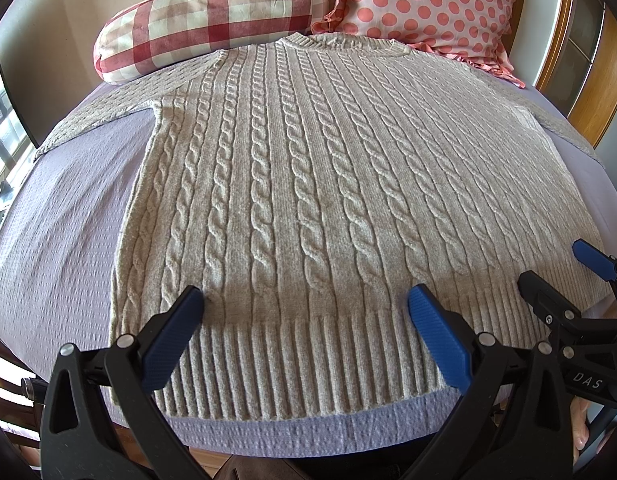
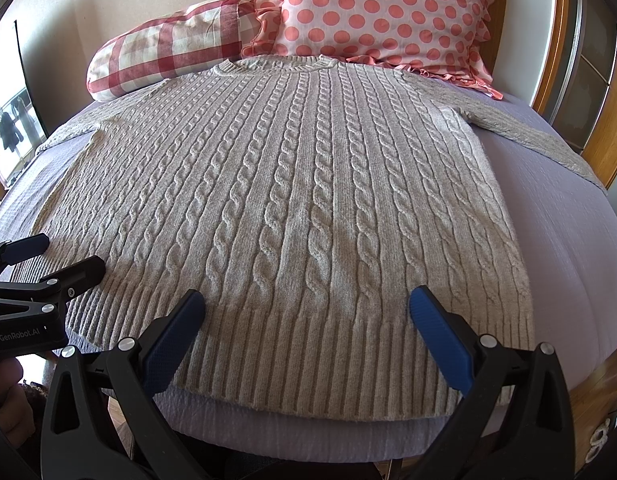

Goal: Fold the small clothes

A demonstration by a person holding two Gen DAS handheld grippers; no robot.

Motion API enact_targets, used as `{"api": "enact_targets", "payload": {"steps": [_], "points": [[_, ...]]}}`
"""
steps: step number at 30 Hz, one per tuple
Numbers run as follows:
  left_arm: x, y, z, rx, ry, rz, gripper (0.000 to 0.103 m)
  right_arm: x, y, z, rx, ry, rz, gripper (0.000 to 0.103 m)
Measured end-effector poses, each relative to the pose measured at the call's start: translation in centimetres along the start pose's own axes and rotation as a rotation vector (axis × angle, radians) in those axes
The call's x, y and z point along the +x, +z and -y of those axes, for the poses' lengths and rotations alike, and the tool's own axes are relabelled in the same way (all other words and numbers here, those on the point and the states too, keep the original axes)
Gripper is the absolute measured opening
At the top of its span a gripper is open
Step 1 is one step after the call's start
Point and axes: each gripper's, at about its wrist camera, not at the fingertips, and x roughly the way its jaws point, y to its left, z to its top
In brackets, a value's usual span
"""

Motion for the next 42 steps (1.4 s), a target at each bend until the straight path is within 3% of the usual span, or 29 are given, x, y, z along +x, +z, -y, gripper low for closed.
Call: {"api": "enact_targets", "payload": {"steps": [16, 21, 23, 26, 30, 31, 33, 36, 39, 42], "points": [[0.0, 0.0, 0.0, 0.0, 0.0, 0.004, 0.101, -0.2, 0.0, 0.1, -0.004, 0.007, 0.019, 0.102], [-0.1, -0.3, 0.1, 0.007, 0.005, 0.052, 0.101, -1.0, 0.7, 2.5, -0.012, 0.1, 0.092, 0.102], [-0.4, -0.4, 0.1, 0.017, -0.004, 0.051, 0.101, -2.4, 2.5, 6.2, 0.091, 0.091, 0.154, 0.102], [-0.5, 0.4, -0.4, 0.013, -0.053, 0.066, 0.101, -4.6, 5.9, 15.3, 0.313, 0.046, 0.245, 0.102], [-1.4, 2.6, -1.6, -0.008, -0.1, 0.182, 0.101, -4.1, 9.7, 27.6, 0.593, -0.088, 0.268, 0.101], [-1.6, 3.1, -1.9, -0.01, -0.11, 0.213, 0.101, -3.4, 10.4, 30.3, 0.65, -0.129, 0.261, 0.095], [-2.2, 4.4, -2.4, -0.015, -0.143, 0.28, 0.101, -1.5, 11.4, 35.3, 0.768, -0.18, 0.23, 0.068], [-2.8, 6.0, -3.7, -0.04, -0.198, 0.351, 0.101, 1.6, 11.6, 41.6, 0.954, -0.199, 0.195, 0.042], [-3.1, 7.0, -5.3, -0.104, -0.233, 0.418, 0.101, 3.9, 10.9, 46.0, 1.108, -0.259, 0.186, 0.032], [-3.3, 7.5, -6.9, -0.166, -0.225, 0.474, 0.101, 5.5, 10.2, 47.9, 1.206, -0.289, 0.184, 0.031]]}}
